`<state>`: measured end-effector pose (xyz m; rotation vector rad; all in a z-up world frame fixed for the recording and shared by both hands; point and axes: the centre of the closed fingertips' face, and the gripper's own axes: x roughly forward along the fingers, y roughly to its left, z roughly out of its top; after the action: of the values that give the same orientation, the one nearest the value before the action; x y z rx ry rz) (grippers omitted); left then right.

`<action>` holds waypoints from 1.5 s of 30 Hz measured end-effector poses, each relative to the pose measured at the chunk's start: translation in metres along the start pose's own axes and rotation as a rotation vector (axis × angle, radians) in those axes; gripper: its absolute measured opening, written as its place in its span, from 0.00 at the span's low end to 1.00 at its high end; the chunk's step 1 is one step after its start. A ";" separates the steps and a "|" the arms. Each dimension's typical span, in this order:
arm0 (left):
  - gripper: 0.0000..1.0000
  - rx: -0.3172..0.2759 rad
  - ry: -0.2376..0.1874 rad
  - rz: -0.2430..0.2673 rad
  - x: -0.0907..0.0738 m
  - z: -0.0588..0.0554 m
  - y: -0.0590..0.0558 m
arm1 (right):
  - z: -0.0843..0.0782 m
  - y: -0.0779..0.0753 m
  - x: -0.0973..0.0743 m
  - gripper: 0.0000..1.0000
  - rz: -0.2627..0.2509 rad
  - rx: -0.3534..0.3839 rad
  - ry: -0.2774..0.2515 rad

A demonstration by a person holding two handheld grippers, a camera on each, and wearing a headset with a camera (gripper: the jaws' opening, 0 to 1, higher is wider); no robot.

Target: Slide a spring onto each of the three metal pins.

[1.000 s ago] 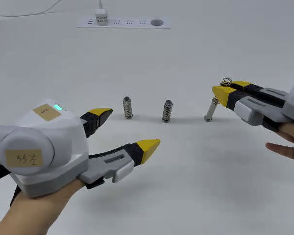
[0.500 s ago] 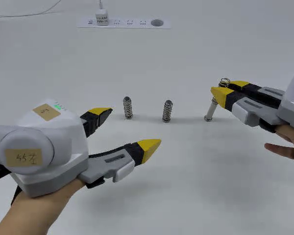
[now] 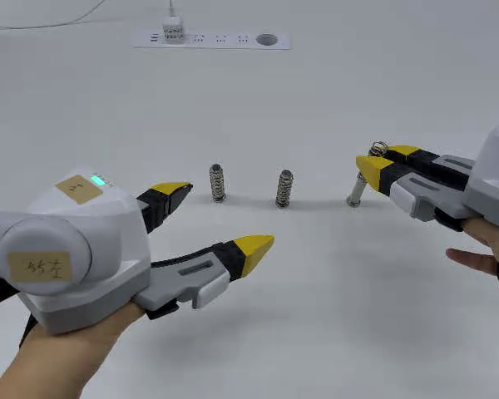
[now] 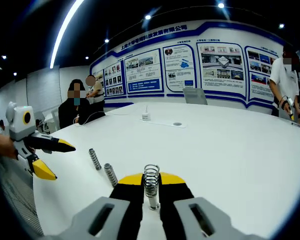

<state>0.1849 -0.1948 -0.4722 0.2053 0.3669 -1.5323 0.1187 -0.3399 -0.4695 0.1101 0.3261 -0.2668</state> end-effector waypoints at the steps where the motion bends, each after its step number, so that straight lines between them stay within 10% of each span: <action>1: 0.67 -0.001 0.000 0.000 0.000 0.000 0.000 | -0.002 0.000 0.000 0.12 0.000 0.002 0.003; 45: 0.65 -0.019 0.002 0.030 -0.003 0.002 0.010 | -0.039 0.003 0.013 0.16 0.006 0.006 0.116</action>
<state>0.1950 -0.1930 -0.4700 0.1964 0.3780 -1.4982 0.1192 -0.3339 -0.5106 0.1324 0.4398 -0.2558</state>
